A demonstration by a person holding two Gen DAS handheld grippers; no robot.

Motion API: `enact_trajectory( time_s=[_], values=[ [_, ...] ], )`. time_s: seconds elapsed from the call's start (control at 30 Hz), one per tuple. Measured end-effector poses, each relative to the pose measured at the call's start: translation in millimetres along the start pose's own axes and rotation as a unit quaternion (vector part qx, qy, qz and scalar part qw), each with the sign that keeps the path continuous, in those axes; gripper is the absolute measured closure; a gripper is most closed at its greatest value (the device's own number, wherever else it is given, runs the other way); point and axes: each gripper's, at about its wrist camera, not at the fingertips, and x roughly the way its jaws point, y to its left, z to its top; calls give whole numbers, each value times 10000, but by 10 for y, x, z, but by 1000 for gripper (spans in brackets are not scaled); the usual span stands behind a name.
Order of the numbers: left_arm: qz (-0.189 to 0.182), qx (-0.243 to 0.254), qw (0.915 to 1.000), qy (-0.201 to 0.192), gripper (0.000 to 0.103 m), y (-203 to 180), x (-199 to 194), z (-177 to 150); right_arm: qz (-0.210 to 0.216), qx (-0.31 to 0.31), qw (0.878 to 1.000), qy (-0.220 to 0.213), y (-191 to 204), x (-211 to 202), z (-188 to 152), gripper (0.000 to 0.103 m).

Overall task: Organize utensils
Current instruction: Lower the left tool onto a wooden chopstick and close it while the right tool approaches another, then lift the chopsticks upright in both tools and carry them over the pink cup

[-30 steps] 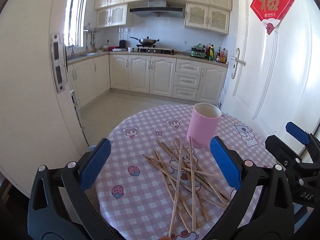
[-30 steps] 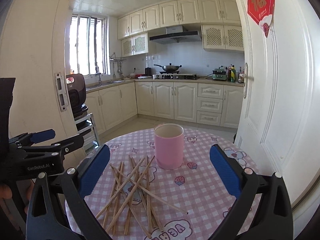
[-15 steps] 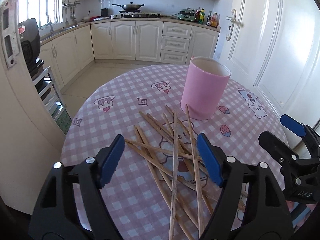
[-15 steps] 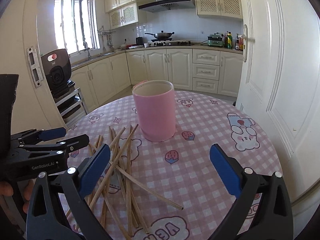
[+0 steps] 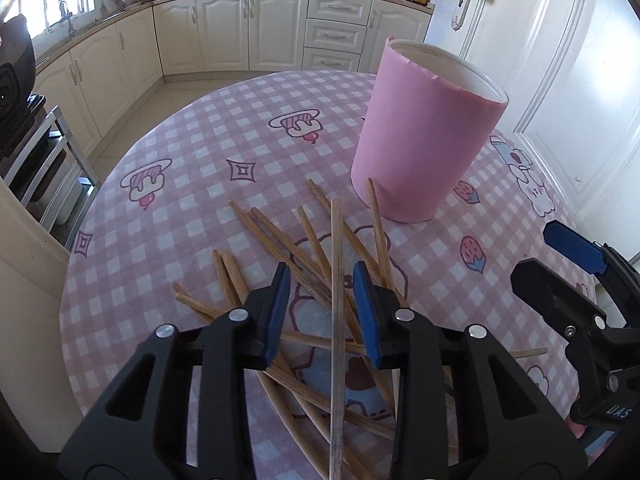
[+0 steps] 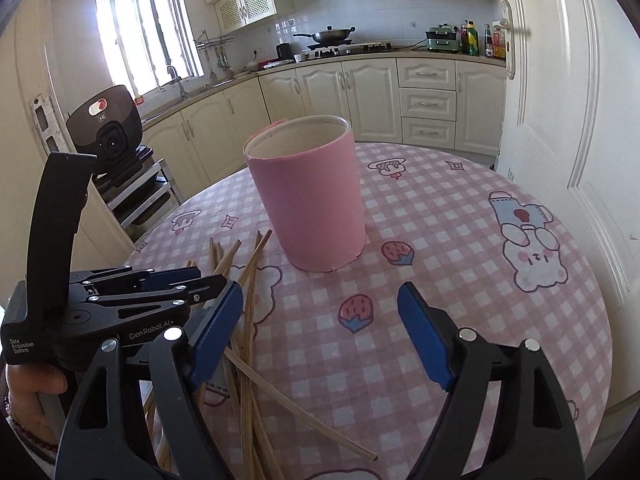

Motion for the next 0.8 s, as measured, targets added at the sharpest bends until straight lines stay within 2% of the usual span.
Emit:
enact_trajectory(
  time_s=[0.07,0.13,0.2,0.47,0.57,0.77,0.8],
  values=[
    [-125,-47,9999,67,83,19,19,12,214,110,9997,109,-9,59,9,33],
    [-240,-83,9997,56,92,39,9,21,443,231,9984,256,-23,150,36,43],
    [-217,-120,9997,37,96,62,3,22,584,377,9966,445,-29,261,65,48],
    [-250,-285,9992,-126,96,235,-152,3,943,475,9907,853,157,467,147,56],
    [-216,-313,9991,-181,96,278,-198,7,878,413,9906,960,220,544,186,62],
    [-183,-371,9989,-231,96,348,-259,10,855,466,9882,1181,248,706,217,80],
    [-179,-375,9989,-238,96,345,-267,7,887,492,9874,1212,243,725,210,86]
  ],
)
